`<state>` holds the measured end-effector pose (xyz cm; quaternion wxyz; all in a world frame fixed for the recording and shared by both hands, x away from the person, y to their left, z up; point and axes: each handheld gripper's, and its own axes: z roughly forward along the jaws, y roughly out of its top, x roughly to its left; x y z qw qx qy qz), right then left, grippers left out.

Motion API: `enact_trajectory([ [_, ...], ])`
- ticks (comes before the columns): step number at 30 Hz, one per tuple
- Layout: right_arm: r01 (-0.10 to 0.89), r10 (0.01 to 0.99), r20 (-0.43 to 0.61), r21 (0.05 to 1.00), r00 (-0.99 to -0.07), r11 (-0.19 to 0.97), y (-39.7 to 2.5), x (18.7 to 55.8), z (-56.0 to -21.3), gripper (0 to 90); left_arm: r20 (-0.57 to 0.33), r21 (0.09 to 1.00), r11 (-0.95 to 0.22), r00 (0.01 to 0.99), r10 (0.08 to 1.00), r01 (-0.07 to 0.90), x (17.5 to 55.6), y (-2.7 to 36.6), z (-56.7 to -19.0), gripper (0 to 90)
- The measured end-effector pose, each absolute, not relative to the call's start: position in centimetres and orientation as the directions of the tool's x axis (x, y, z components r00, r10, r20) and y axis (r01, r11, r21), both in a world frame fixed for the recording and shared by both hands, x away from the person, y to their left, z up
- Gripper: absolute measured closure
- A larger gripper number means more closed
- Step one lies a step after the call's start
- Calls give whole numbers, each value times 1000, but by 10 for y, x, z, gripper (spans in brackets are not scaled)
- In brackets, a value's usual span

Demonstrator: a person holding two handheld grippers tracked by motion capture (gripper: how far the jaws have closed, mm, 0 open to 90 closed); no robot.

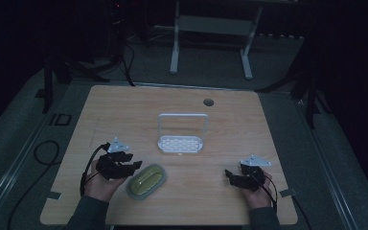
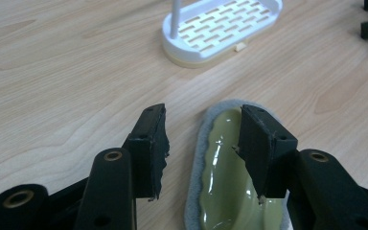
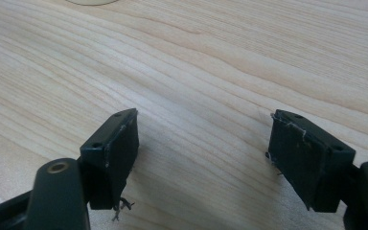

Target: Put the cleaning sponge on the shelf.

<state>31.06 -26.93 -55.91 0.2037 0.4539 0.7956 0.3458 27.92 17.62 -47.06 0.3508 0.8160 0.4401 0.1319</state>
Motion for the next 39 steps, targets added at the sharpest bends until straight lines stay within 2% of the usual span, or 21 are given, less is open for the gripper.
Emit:
enact_trajectory([
  [7,582,863,-10,735,-505,348,-269,311,-559,253,-82,670,-409,609,789,620,278,168,-467,530],
  [13,581,863,-10,735,-505,349,-269,311,-559,253,-72,635,-463,644,762,618,278,160,-466,578],
  [39,581,863,-10,735,-505,348,-269,311,-559,253,-47,463,-625,722,690,628,294,137,-454,566],
])
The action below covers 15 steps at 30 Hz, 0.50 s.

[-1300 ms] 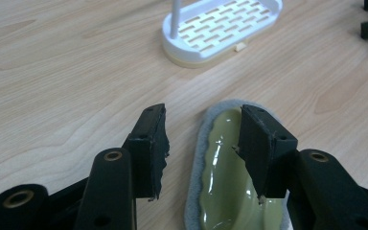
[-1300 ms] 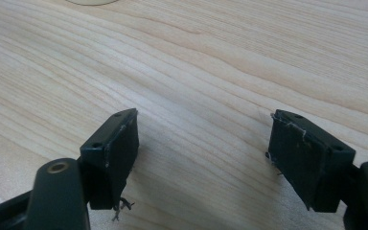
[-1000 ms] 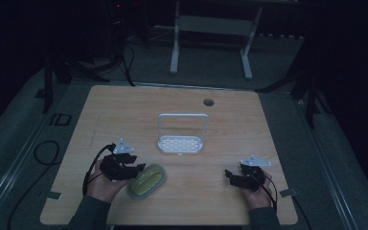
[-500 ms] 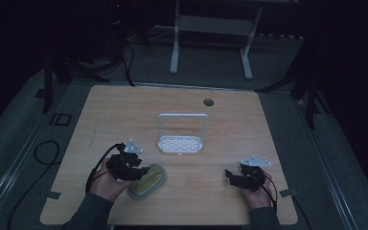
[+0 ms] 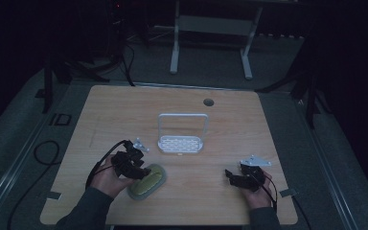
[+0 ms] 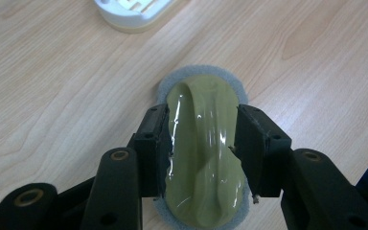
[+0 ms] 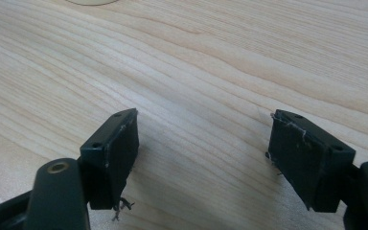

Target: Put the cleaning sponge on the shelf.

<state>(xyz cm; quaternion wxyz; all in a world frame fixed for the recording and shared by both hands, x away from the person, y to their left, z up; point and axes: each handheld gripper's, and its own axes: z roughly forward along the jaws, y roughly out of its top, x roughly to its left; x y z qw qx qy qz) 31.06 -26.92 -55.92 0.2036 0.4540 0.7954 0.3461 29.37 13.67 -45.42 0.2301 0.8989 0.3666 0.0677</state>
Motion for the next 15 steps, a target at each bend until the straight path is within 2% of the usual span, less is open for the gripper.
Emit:
enact_trajectory([
  [15,581,863,-10,736,-505,348,-269,311,-559,253,-61,385,-656,727,684,650,300,131,-454,570],
])
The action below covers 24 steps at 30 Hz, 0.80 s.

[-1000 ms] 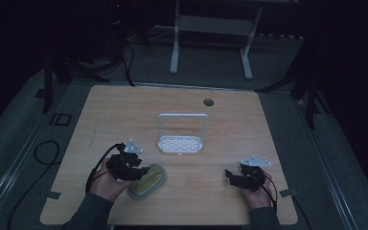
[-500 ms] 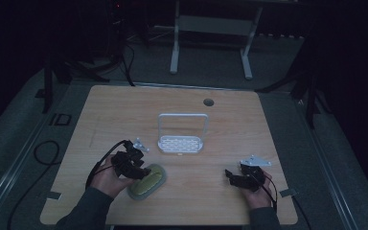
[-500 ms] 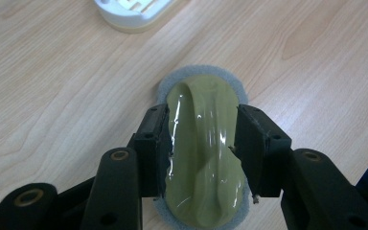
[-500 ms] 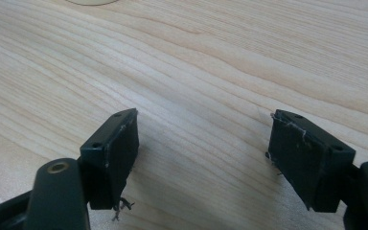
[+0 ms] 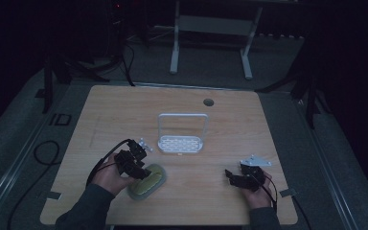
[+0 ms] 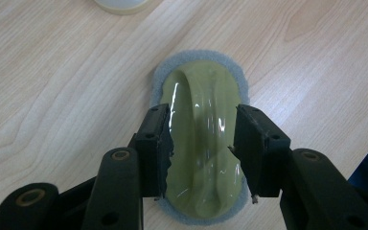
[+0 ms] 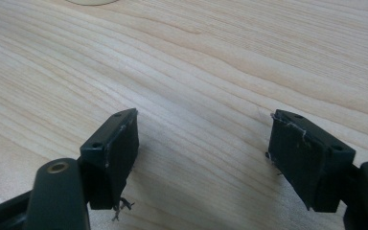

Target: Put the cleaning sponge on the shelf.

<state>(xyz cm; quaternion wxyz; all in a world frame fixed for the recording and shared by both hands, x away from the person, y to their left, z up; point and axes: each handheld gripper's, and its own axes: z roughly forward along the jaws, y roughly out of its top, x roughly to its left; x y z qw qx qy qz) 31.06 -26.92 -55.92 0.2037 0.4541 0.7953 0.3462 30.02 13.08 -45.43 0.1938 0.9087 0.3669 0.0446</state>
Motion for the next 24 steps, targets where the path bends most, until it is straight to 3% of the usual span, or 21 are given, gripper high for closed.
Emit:
enact_trajectory([
  [24,581,863,-10,736,-505,348,-269,311,-559,253,-79,246,-704,737,671,667,313,116,-462,573],
])
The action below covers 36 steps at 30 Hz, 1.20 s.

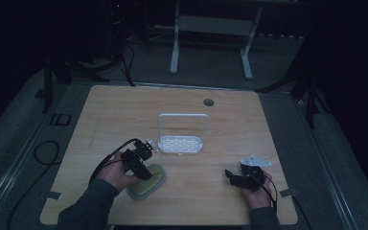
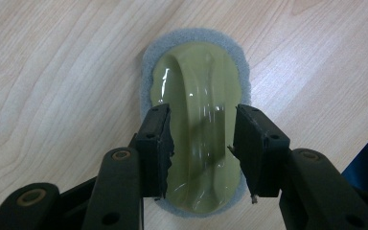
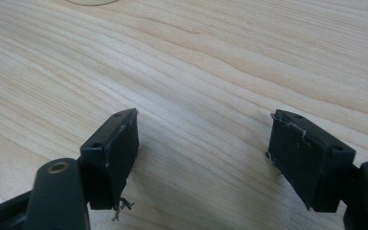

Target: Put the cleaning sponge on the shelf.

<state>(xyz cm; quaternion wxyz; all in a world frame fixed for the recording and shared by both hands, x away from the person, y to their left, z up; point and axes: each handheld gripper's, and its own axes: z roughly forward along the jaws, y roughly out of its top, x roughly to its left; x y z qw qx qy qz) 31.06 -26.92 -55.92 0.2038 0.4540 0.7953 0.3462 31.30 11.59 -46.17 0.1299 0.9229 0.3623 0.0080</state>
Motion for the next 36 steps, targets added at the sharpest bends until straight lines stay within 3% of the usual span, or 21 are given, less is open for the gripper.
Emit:
enact_trajectory([
  [19,581,863,-9,736,-505,348,-269,311,-559,253,-96,153,-727,743,663,669,320,107,-471,599],
  [36,582,863,-9,735,-504,347,-269,311,-559,253,-88,116,-755,763,640,646,323,103,-476,714],
])
